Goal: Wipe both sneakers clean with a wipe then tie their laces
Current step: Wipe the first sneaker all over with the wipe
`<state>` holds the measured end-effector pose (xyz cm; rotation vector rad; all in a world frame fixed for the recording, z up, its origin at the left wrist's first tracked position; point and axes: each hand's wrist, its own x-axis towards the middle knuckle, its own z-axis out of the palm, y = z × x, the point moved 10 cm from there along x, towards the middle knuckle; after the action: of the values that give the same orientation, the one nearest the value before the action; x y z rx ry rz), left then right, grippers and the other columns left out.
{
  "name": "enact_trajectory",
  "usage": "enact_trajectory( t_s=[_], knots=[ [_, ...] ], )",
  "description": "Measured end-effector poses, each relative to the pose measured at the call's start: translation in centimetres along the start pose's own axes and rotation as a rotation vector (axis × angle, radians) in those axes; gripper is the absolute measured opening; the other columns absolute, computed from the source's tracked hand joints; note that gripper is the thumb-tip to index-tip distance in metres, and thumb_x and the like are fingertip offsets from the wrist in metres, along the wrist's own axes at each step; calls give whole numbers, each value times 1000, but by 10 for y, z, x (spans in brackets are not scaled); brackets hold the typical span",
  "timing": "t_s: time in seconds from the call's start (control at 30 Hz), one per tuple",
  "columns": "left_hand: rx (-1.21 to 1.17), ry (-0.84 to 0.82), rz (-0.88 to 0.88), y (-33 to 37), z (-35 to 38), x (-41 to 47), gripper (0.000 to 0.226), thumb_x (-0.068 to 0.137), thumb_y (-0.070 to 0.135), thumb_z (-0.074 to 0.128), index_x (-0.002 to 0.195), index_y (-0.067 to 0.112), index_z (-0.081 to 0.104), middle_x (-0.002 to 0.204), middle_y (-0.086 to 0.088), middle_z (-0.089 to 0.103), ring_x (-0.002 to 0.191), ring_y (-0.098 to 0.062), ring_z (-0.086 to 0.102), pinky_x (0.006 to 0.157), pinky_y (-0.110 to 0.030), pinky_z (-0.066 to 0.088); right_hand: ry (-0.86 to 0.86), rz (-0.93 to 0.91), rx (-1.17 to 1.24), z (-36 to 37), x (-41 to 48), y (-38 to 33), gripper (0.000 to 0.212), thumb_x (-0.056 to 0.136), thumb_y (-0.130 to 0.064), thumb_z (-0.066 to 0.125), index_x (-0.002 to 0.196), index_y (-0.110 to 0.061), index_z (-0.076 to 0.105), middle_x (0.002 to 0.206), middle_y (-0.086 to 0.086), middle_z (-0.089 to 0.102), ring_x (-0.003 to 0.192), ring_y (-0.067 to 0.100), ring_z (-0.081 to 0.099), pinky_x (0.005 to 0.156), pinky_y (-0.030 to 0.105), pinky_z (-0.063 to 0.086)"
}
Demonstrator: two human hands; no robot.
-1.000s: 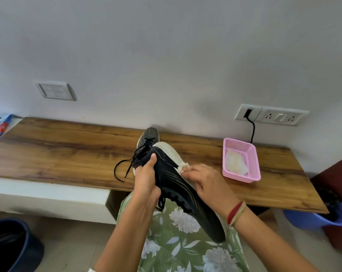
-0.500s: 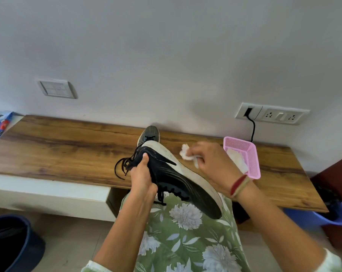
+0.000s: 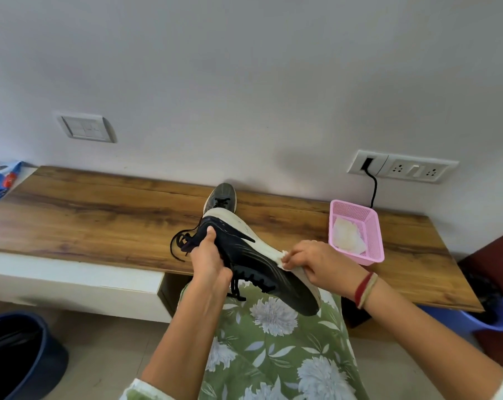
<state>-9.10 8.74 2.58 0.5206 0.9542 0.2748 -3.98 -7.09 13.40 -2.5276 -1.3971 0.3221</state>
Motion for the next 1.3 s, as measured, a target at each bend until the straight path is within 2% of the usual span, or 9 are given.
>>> enact_trajectory(
  t_s=[0.13, 0.27, 0.33, 0.5, 0.73, 1.0, 1.1, 1.2, 1.3],
  knots=[
    [-25, 42, 15, 0, -5, 0, 42, 96, 28, 55, 132, 8, 48, 123, -14, 61, 87, -28, 61, 74, -46, 50, -103, 81, -77, 1, -10, 14, 27, 88, -6, 53, 103, -18, 71, 106, -5, 65, 100, 9, 57, 89, 22, 47],
    [-60, 65, 3, -3, 0, -2, 49, 97, 30, 54, 139, 10, 40, 130, -15, 56, 110, -35, 57, 76, -49, 47, 196, 72, 75, -41, 8, 9, 26, 88, -3, 52, 103, -13, 71, 106, 0, 66, 97, 11, 60, 89, 22, 47],
    [-72, 50, -7, -8, 7, 0, 53, 96, 33, 53, 141, 10, 38, 133, -16, 54, 115, -36, 56, 79, -51, 48, 236, 29, 87, -44, 29, 2, 26, 89, -4, 52, 107, -12, 69, 112, 0, 65, 101, 12, 58, 89, 16, 40],
    [-95, 58, -32, -23, 11, 18, 61, 93, 44, 53, 143, 13, 35, 137, -18, 51, 113, -37, 57, 78, -51, 52, 85, -31, 58, -4, 61, 4, 34, 86, 3, 50, 111, -13, 68, 117, 4, 64, 108, 19, 57, 98, 32, 42],
    [-76, 147, -55, -40, 0, 28, 53, 98, 35, 50, 143, 10, 37, 136, -14, 52, 116, -34, 55, 92, -47, 48, -48, 11, 21, 28, 38, 50, 26, 91, -11, 55, 112, -19, 67, 119, -3, 63, 111, 13, 52, 98, 27, 39],
    [-1, 205, -43, -37, -19, 38, 56, 95, 35, 56, 142, 9, 37, 133, -14, 54, 105, -32, 58, 76, -43, 51, -52, 122, -21, 10, 40, 69, 22, 88, -8, 52, 97, -15, 72, 93, -4, 60, 87, 11, 54, 83, 25, 47],
    [13, 194, -53, -41, -29, 34, 72, 86, 38, 68, 141, 6, 35, 129, -14, 55, 102, -34, 60, 75, -47, 54, 97, 140, 61, -4, 61, 58, 25, 89, -6, 51, 102, -14, 70, 103, 0, 63, 93, 14, 57, 81, 21, 42],
    [106, 187, -45, -48, -26, 26, 89, 67, 31, 85, 136, 4, 35, 121, -16, 56, 104, -37, 60, 87, -55, 52, 12, 63, 83, 17, 83, 26, 28, 90, -6, 50, 109, -15, 68, 112, 2, 63, 102, 17, 57, 90, 30, 46],
    [211, 122, 24, -49, -17, 22, 93, 57, 26, 90, 131, 2, 38, 120, -17, 58, 104, -35, 60, 90, -53, 51, -90, 6, 24, 46, 89, 11, 30, 88, -5, 49, 109, -15, 69, 110, 5, 65, 102, 22, 58, 87, 35, 47]
  ],
)
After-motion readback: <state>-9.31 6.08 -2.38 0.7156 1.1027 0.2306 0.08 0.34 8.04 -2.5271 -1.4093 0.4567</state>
